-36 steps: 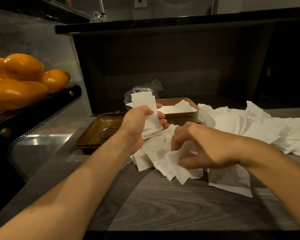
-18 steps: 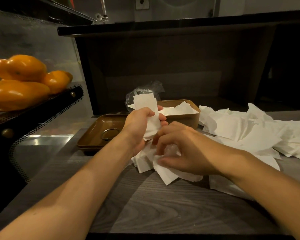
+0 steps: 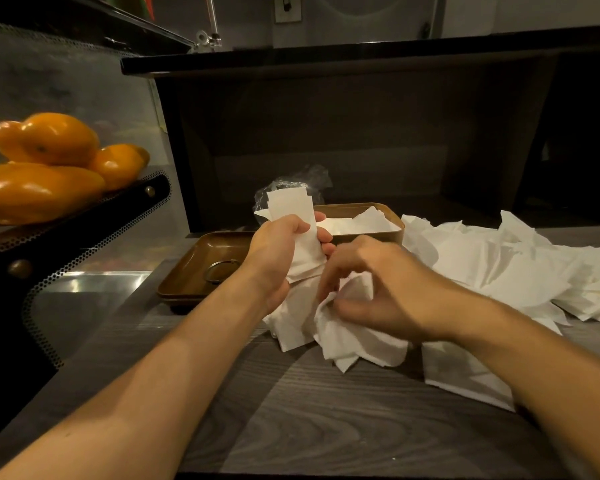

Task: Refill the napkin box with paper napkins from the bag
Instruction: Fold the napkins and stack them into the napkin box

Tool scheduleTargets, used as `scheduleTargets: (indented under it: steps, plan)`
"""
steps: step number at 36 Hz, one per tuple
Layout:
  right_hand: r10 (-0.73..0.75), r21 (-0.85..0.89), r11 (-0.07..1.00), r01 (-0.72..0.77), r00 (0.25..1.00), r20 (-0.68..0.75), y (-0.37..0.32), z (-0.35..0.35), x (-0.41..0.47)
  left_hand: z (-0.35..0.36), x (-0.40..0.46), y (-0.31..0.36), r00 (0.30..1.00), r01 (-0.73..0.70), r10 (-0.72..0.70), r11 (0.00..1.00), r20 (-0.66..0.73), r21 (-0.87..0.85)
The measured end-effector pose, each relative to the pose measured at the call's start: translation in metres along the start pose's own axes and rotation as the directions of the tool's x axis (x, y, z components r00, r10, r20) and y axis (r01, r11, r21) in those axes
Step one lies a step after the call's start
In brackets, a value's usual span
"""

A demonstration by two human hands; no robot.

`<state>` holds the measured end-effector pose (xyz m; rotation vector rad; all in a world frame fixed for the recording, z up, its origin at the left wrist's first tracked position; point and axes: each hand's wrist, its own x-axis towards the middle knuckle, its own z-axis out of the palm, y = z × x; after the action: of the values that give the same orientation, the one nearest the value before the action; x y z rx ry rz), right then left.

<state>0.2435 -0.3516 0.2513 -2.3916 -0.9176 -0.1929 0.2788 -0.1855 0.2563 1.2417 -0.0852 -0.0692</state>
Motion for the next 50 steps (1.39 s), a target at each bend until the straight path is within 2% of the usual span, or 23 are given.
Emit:
scheduleTargets:
  steps: [3,5,6,11,13,15,17,22,26,30,34,35,38,40,43,45,47,49,50]
  plan:
    - [0.062,0.275,0.961,0.007,0.969,-0.241,0.003,-0.017,0.0,0.002,-0.002,0.0,0.999,-0.006,0.009,0.995,-0.031,0.095]
    - [0.195,0.42,0.907,-0.022,0.907,-0.374,0.008,-0.023,0.0,0.002,-0.001,-0.004,0.994,0.004,0.021,0.975,-0.111,0.224]
    - [0.246,0.443,0.895,-0.05,0.883,-0.399,0.009,-0.024,-0.001,0.001,-0.001,-0.005,0.991,0.021,0.011,0.971,-0.133,0.237]
    - [0.366,0.564,0.823,-0.062,0.817,-0.445,0.014,-0.031,-0.001,0.003,-0.006,-0.004,0.997,0.012,0.004,0.977,-0.073,0.214]
    - [0.388,0.684,0.728,-0.05,0.852,-0.351,0.016,-0.037,-0.004,0.005,-0.008,-0.002,1.0,-0.001,0.003,0.979,-0.007,0.204]
    - [0.343,0.758,0.65,-0.049,0.91,-0.234,0.013,-0.04,-0.007,0.009,-0.012,0.002,0.995,-0.009,-0.014,0.975,0.102,0.223]
    - [0.311,0.748,0.663,-0.045,0.924,-0.22,0.01,-0.036,-0.007,0.012,-0.016,0.005,0.97,0.002,-0.058,0.972,0.236,0.233]
    - [0.377,0.651,0.757,-0.055,0.851,-0.366,0.012,-0.023,-0.002,0.016,-0.019,0.002,0.883,0.095,-0.171,0.977,0.437,0.19]
    - [0.416,0.577,0.81,-0.102,0.793,-0.445,0.017,-0.019,0.0,0.018,-0.019,0.0,0.848,0.134,-0.197,0.978,0.491,0.16]
    - [0.427,0.548,0.824,-0.146,0.796,-0.429,0.019,-0.018,0.003,0.014,-0.021,0.0,0.825,0.158,-0.201,0.979,0.529,0.126]
    - [0.38,0.63,0.761,-0.152,0.893,-0.243,0.021,-0.024,-0.001,0.013,-0.022,0.0,0.812,0.158,-0.271,0.955,0.517,0.253]
    - [0.356,0.618,0.773,-0.14,0.903,-0.24,0.021,-0.024,-0.002,0.012,-0.022,0.0,0.815,0.155,-0.282,0.948,0.507,0.279]
    - [0.326,0.542,0.835,-0.095,0.879,-0.348,0.023,-0.025,-0.003,0.014,-0.022,0.002,0.843,0.155,-0.282,0.943,0.458,0.295]
    - [0.308,0.515,0.855,-0.062,0.86,-0.406,0.026,-0.024,-0.002,0.017,-0.023,0.002,0.886,0.164,-0.249,0.957,0.391,0.239]
    - [0.258,0.341,0.936,-0.091,0.835,-0.485,0.031,-0.025,-0.003,0.019,-0.018,-0.002,0.976,0.081,-0.114,0.981,0.187,0.175]
    - [0.195,0.198,0.972,-0.126,0.904,-0.381,0.033,-0.031,-0.008,0.016,-0.013,-0.001,0.998,0.023,-0.031,0.986,0.047,0.166]
    - [0.148,0.106,0.984,-0.141,0.988,-0.054,0.034,-0.037,-0.014,0.01,-0.009,0.001,0.999,-0.014,0.021,0.988,-0.044,0.151]
    - [0.154,0.016,0.986,-0.165,0.946,0.284,0.031,-0.035,-0.02,0.006,-0.006,0.001,0.994,-0.023,0.038,0.989,-0.098,0.149]
    - [0.167,-0.011,0.984,-0.177,0.907,0.387,0.028,-0.033,-0.021,0.004,-0.005,0.001,0.994,-0.019,0.034,0.988,-0.102,0.151]
